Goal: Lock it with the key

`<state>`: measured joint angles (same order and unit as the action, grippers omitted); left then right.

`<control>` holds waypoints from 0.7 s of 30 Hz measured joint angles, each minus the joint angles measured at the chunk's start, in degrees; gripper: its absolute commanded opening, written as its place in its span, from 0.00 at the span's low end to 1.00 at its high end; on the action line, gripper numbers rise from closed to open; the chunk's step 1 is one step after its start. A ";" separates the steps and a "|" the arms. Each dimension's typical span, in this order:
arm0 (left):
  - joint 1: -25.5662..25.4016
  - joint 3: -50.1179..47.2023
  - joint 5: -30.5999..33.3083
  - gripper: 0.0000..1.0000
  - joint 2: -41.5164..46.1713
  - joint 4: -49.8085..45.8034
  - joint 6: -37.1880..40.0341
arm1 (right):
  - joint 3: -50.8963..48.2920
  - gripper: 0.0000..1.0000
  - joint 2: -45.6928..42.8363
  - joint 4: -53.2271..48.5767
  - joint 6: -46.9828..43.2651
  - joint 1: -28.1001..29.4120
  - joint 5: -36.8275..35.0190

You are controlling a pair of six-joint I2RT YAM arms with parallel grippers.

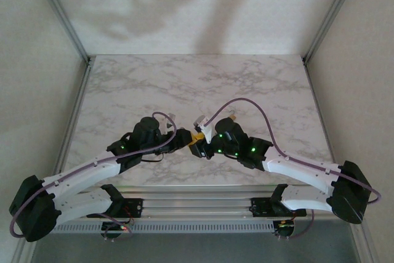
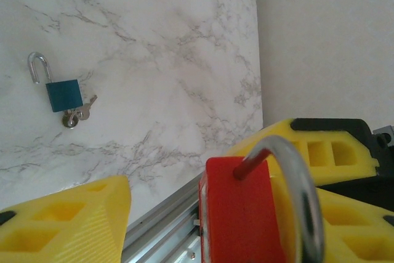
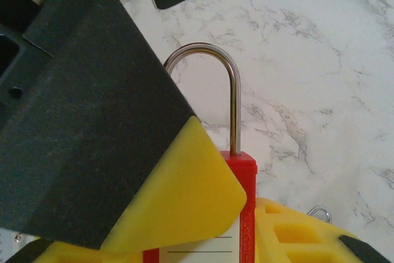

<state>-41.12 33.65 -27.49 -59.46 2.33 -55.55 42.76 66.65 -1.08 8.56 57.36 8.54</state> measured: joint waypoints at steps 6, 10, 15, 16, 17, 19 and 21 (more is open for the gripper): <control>-0.11 0.00 -0.04 0.45 0.00 0.90 -0.20 | 0.48 0.00 0.68 -0.07 -0.02 0.00 0.55; -0.70 0.00 0.00 0.38 -0.02 2.14 -0.87 | 0.52 0.00 0.70 -0.07 -0.02 0.00 0.70; -1.18 0.00 0.07 0.31 -0.28 3.02 -1.46 | 0.52 0.00 0.74 -0.37 -0.04 0.00 0.70; -1.18 -0.02 0.07 0.29 -0.33 3.02 -1.55 | 0.52 0.00 0.74 -0.46 -0.07 0.00 0.70; -1.18 -0.02 0.11 0.28 -0.37 2.99 -1.57 | 0.52 0.00 0.74 -0.50 -0.20 0.00 0.68; -1.22 -0.11 0.26 0.26 -0.50 2.99 -1.70 | 0.52 0.00 0.74 -0.66 -0.28 0.00 0.59; -1.38 -0.11 0.26 0.25 -0.72 2.99 -1.75 | 0.52 0.00 0.74 -1.09 -0.42 0.00 0.50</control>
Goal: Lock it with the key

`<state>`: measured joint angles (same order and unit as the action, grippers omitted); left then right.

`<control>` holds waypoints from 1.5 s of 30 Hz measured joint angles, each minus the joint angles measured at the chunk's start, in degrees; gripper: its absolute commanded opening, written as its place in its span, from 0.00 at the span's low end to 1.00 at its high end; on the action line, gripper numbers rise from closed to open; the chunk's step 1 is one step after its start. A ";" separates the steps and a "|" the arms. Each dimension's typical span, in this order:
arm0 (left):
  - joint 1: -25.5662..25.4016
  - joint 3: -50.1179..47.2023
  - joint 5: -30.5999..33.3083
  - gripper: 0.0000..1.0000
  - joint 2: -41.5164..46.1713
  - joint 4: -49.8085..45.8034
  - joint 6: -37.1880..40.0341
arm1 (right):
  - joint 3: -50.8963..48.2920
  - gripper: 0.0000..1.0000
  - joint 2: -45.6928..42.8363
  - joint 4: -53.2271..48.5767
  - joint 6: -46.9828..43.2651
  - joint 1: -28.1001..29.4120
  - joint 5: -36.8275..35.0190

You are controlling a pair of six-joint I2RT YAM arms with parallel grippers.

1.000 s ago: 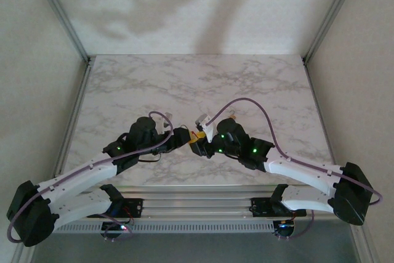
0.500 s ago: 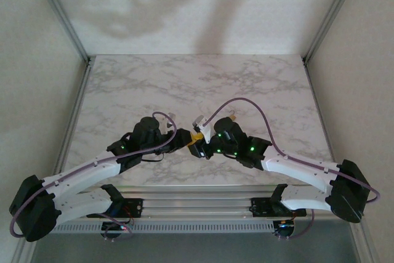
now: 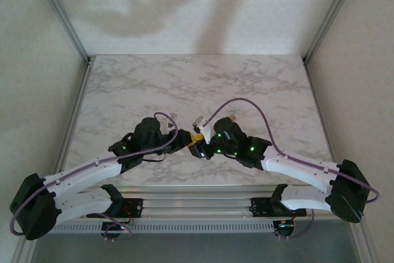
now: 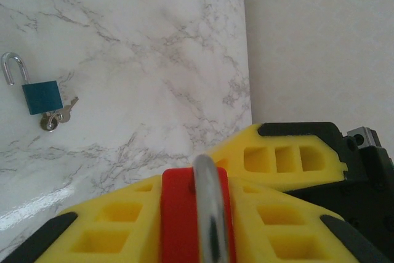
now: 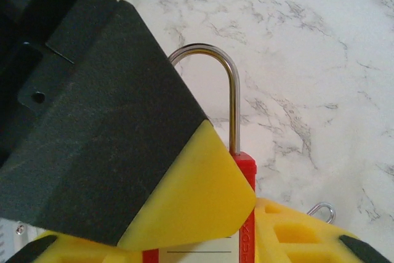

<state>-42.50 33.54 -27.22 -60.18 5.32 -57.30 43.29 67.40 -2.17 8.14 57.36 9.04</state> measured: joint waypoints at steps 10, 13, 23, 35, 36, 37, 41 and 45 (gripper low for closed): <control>-0.50 -0.02 0.07 0.00 -0.68 0.00 -0.37 | 0.00 0.00 0.00 -1.07 -0.02 0.00 0.00; -0.52 -0.02 0.15 0.00 -0.68 0.00 -0.37 | 0.00 0.00 0.00 -1.09 -0.02 0.00 0.00; -0.92 -0.66 0.90 0.00 -0.50 0.63 -0.76 | 0.00 0.22 0.00 -1.51 -0.31 0.02 0.04; -1.25 -0.98 2.64 0.00 1.16 0.72 -1.25 | 0.00 0.46 -0.35 -0.50 -1.36 0.04 0.20; -1.22 -1.07 2.78 0.00 1.36 0.70 -1.25 | 0.00 0.47 -0.44 -0.39 -1.31 0.04 0.24; -1.18 -1.20 3.04 0.00 1.55 0.70 -1.25 | 0.00 0.49 -0.63 -0.31 -1.27 0.04 0.22; -0.68 -2.01 3.61 0.00 1.84 0.48 -1.38 | 0.00 0.56 -1.66 -0.07 -1.18 0.04 0.22; -0.02 -2.43 4.15 0.00 2.14 -0.07 -1.44 | 0.00 0.61 -2.29 0.22 -1.11 0.04 0.52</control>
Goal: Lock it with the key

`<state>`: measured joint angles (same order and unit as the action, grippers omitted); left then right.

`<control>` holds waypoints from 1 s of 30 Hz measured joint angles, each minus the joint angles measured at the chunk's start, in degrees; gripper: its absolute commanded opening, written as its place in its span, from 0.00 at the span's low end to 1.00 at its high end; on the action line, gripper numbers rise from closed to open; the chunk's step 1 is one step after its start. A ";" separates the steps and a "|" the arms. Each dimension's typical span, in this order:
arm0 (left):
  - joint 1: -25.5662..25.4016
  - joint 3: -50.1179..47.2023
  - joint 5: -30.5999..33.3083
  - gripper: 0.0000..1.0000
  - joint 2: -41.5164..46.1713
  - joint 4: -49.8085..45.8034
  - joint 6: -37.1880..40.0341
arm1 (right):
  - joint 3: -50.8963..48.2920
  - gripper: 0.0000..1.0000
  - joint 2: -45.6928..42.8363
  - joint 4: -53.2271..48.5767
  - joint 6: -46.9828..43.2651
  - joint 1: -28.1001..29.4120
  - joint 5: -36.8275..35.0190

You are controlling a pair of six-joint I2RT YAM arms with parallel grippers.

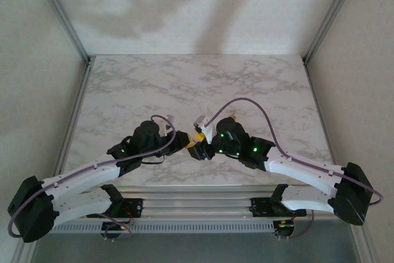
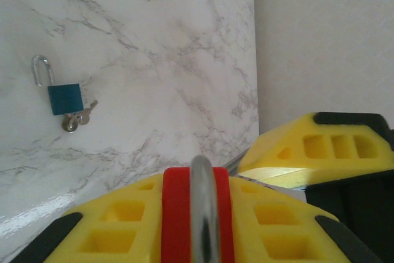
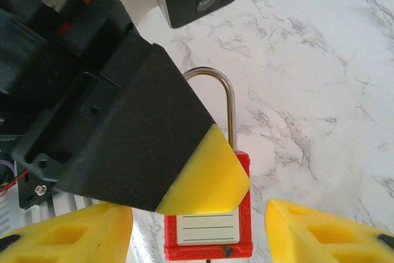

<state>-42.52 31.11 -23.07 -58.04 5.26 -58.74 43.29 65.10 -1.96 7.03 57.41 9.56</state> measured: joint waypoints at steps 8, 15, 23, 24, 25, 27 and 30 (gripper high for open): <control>4.24 -2.36 0.63 0.00 3.72 -1.14 -0.55 | -0.26 0.82 -3.15 1.27 -0.37 0.00 0.57; 6.25 -8.52 0.66 0.00 7.54 3.76 -4.74 | -2.67 0.99 -7.93 3.74 0.81 -0.04 -2.38; 6.25 -11.78 2.56 0.00 8.63 13.03 -9.03 | -3.58 0.99 -8.28 5.62 7.96 -3.26 -5.01; 6.25 -12.39 3.06 0.00 8.63 14.56 -9.62 | -3.65 0.99 -8.28 6.10 10.14 -4.66 -4.57; 6.25 -13.00 3.50 0.00 8.68 15.89 -10.16 | -3.67 0.99 -8.28 6.64 12.33 -5.92 -4.17; 6.25 -14.47 4.33 0.00 8.81 18.80 -11.23 | -3.65 0.99 -8.26 7.61 17.35 -8.28 -3.80; 6.25 -16.41 5.64 0.00 8.94 22.64 -12.79 | -3.17 0.99 -7.93 7.67 25.09 -9.16 -3.82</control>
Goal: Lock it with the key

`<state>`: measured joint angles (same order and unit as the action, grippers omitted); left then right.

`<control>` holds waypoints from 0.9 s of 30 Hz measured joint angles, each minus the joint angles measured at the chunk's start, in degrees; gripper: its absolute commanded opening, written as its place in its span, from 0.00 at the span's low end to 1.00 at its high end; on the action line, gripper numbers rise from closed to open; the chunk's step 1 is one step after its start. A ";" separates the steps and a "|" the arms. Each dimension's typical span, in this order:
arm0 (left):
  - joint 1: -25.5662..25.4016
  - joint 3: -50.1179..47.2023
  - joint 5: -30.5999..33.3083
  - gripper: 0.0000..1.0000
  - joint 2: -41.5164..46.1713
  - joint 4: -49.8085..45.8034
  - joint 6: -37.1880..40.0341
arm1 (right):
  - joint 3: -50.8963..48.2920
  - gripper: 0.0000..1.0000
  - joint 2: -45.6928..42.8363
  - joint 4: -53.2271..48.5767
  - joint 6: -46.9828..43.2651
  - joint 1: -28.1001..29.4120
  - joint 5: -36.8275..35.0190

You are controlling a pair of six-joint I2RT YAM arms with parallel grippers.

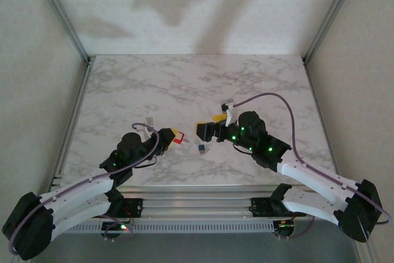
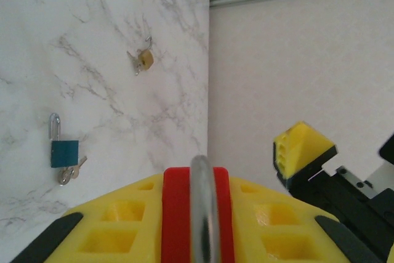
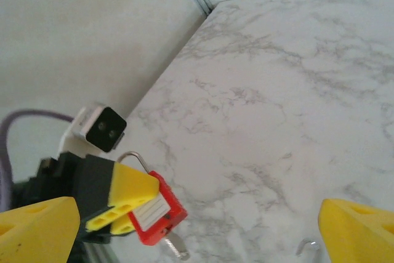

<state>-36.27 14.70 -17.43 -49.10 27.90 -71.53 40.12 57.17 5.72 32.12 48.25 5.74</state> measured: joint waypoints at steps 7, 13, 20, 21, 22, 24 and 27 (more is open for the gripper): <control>0.00 -4.04 3.67 0.00 0.68 8.68 -4.07 | -0.57 0.99 0.24 3.10 22.45 0.00 -1.99; -0.07 -4.13 5.53 0.00 -0.96 14.01 -6.78 | -2.82 0.97 0.22 2.62 37.24 0.11 -5.88; -0.90 -4.22 7.50 0.00 -4.46 18.58 -8.63 | -1.16 0.87 4.11 0.35 45.29 1.55 -8.44; -1.07 -4.22 7.87 0.00 -4.92 19.08 -8.83 | -0.74 0.87 4.85 0.04 46.16 1.86 -8.74; -1.16 -4.22 8.15 0.00 -5.35 19.67 -9.11 | -0.33 0.86 5.68 0.02 46.90 2.23 -8.81; -1.16 -4.22 8.41 0.00 -6.34 20.87 -9.57 | 0.50 0.85 7.19 0.11 48.13 3.06 -8.87; -1.20 -4.22 8.48 0.00 -8.37 22.91 -10.23 | 1.84 0.82 9.79 0.28 49.22 4.28 -8.94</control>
<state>-37.47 10.48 -8.95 -57.47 50.81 -81.76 41.95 66.96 6.00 81.34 52.53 -3.20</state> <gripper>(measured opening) 0.231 0.836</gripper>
